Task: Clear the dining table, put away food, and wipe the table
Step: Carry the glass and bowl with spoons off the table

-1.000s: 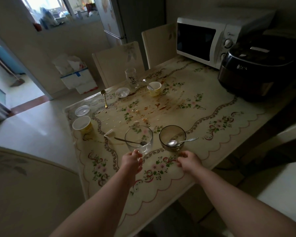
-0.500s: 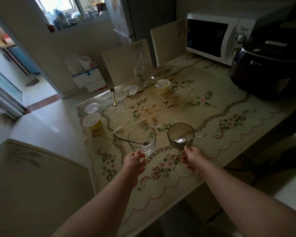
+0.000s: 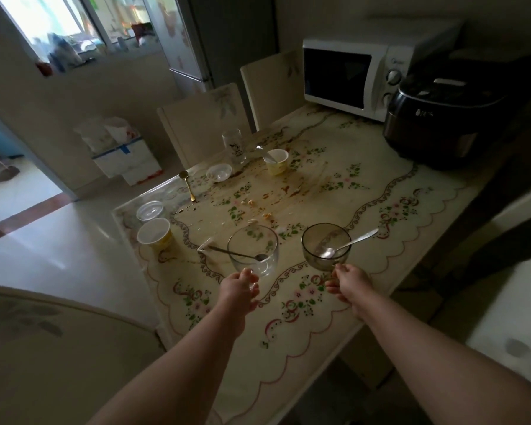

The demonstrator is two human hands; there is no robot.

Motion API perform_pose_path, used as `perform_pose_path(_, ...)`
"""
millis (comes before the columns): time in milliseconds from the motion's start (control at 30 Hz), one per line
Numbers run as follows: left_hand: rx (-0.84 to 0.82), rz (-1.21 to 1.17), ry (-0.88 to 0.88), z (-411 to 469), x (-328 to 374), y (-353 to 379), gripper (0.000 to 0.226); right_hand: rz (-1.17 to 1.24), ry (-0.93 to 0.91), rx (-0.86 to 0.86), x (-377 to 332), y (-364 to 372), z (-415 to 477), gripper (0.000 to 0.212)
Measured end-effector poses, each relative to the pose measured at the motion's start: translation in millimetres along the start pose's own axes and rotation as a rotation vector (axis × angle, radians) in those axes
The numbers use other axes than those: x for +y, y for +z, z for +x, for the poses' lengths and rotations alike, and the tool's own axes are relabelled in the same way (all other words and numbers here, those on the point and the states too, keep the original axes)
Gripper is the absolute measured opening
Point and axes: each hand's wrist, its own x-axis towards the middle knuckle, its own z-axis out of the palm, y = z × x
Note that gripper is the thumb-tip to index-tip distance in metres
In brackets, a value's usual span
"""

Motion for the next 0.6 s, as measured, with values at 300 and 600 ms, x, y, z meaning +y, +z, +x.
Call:
perform_pose_path(300,-0.126,0.072,0.034,-5.3,0.8,-12.9,0.029,0.022,-0.035,0.138,17.5,3.8,-52.3,0.024)
perform_pose_path(600,-0.283,0.18,0.045,-8.3,-10.9,-20.2,0.029,0.113,-0.011,0.264,58.7,4.0,-105.7,0.024)
